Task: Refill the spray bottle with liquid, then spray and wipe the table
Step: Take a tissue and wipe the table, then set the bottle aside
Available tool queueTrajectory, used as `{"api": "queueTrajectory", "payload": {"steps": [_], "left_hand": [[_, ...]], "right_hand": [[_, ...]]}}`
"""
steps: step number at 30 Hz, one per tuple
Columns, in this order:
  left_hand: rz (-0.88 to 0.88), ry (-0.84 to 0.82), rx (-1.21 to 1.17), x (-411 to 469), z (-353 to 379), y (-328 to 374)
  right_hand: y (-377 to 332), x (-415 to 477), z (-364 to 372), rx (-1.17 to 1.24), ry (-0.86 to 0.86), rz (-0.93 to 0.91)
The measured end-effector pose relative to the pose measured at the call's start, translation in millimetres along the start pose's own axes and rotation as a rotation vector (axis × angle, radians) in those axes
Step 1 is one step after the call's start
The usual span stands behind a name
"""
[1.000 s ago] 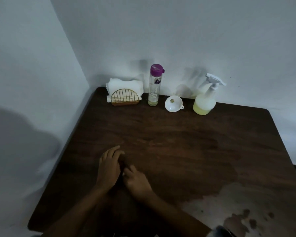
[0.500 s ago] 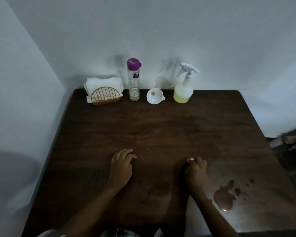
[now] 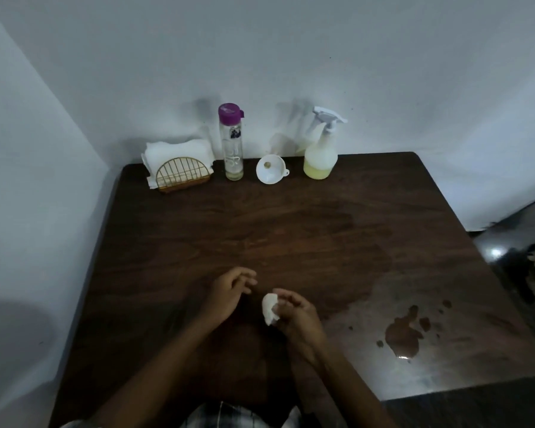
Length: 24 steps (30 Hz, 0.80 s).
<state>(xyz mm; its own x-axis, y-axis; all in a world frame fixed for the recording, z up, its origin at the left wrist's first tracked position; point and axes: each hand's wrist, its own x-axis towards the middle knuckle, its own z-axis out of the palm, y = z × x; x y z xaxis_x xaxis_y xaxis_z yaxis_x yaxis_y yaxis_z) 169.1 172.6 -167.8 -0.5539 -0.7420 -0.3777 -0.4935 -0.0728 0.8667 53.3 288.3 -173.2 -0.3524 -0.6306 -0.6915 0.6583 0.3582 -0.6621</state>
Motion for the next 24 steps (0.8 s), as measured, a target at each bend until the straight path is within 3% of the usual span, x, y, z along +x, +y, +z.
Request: {"api": "queueTrajectory", "payload": {"steps": [4, 7, 10, 14, 18, 21, 24], "left_hand": [[-0.103, -0.305, -0.143, -10.8, 1.7, 17.6], [-0.059, -0.305, -0.163, -11.4, 10.8, 18.6], [-0.045, -0.228, -0.146, -9.7, 20.1, 22.0], [-0.206, -0.141, -0.260, -5.7, 25.8, 26.3], [-0.337, -0.214, -0.299, -3.8, 24.2, 25.6], [-0.340, -0.266, -0.233, -5.4, 24.3, 21.9], [-0.305, -0.228, -0.171, -4.7, 22.9, 21.1]], "right_hand": [[-14.6, -0.8, -7.2, 0.118, -0.008, 0.049], [-15.6, -3.3, -6.0, 0.103, 0.022, -0.004], [-17.0, -12.5, -4.3, -0.156, 0.111, -0.147], [-16.3, -15.0, -8.9, -0.586, 0.135, -0.496], [-9.4, -9.6, -10.9, -1.079, 0.119, -0.857], [-13.7, 2.1, -28.2, -1.139, 0.270, -0.926], [-41.0, 19.7, -69.5, -1.134, 0.530, -0.780]]}}
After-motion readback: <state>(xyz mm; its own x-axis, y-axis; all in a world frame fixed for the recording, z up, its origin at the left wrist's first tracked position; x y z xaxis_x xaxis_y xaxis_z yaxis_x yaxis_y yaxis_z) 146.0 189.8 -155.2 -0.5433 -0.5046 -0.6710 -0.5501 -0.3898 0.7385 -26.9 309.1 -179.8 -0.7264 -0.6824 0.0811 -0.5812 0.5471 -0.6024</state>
